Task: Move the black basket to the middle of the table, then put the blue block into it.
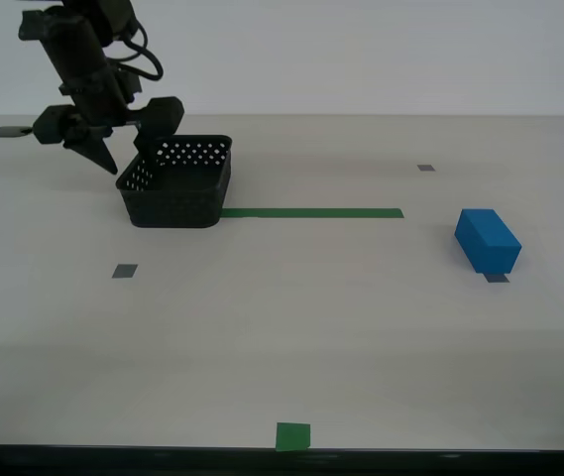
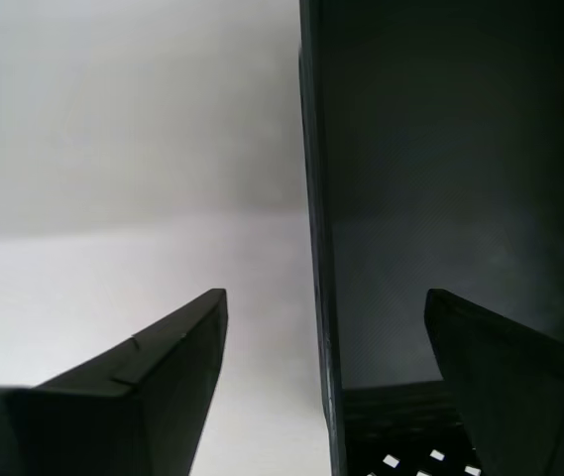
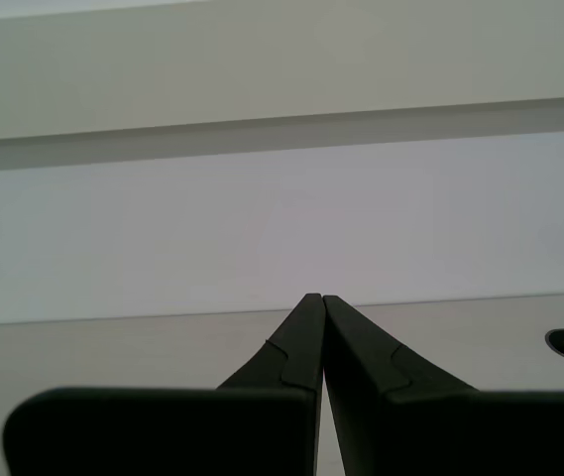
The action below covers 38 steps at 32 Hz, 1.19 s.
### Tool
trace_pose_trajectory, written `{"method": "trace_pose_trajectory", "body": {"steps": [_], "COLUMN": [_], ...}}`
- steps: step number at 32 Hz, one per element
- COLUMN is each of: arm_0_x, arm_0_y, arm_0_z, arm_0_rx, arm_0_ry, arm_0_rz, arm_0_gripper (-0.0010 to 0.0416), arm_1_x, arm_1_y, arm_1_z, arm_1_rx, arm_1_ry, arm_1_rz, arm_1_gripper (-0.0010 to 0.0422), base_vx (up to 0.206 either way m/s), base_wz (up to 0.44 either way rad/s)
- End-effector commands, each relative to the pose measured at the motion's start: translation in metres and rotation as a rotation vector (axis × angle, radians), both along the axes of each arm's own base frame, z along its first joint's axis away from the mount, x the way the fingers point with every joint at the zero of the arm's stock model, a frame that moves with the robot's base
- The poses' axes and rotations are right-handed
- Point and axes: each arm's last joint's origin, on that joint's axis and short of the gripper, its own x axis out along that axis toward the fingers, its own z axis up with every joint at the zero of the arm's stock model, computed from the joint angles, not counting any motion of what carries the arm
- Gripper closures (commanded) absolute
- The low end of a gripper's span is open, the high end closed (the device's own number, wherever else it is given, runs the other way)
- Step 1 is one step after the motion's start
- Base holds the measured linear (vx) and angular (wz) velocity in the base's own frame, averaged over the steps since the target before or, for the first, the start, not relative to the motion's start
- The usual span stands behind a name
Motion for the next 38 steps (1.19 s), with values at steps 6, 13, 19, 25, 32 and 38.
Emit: {"method": "trace_pose_trajectory", "body": {"steps": [6,13,19,25,32,38], "arm_0_x": [0.0,0.0,0.0,0.0,0.0,0.0], "arm_0_y": [0.0,0.0,0.0,0.0,0.0,0.0], "arm_0_z": [0.0,0.0,0.0,0.0,0.0,0.0], "arm_0_rx": [-0.004,-0.008,-0.018,-0.019,-0.019,-0.018], "arm_0_ry": [-0.003,-0.003,-0.003,-0.003,-0.003,-0.002], "arm_0_rz": [0.001,0.001,0.002,0.002,0.002,0.002], "arm_0_gripper": [0.0405,0.0405,0.0406,0.0406,0.0406,0.0405], "arm_1_x": [0.002,0.006,0.005,0.003,-0.008,-0.024], "arm_1_y": [-0.005,-0.005,-0.005,-0.005,-0.022,-0.048], "arm_1_z": [-0.035,-0.031,-0.031,-0.028,0.01,0.045], "arm_1_rx": [0.004,0.021,0.017,0.004,-0.016,-0.061], "arm_1_ry": [0.076,0.061,0.069,0.091,0.045,-0.016], "arm_1_rz": [0.053,0.073,0.068,0.127,0.103,0.086], "arm_1_gripper": [0.0149,0.0314,0.0414,0.0414,0.0414,0.0414], "base_vx": [0.0,0.0,0.0,0.0,0.0,0.0], "base_wz": [0.0,0.0,0.0,0.0,0.0,0.0]}}
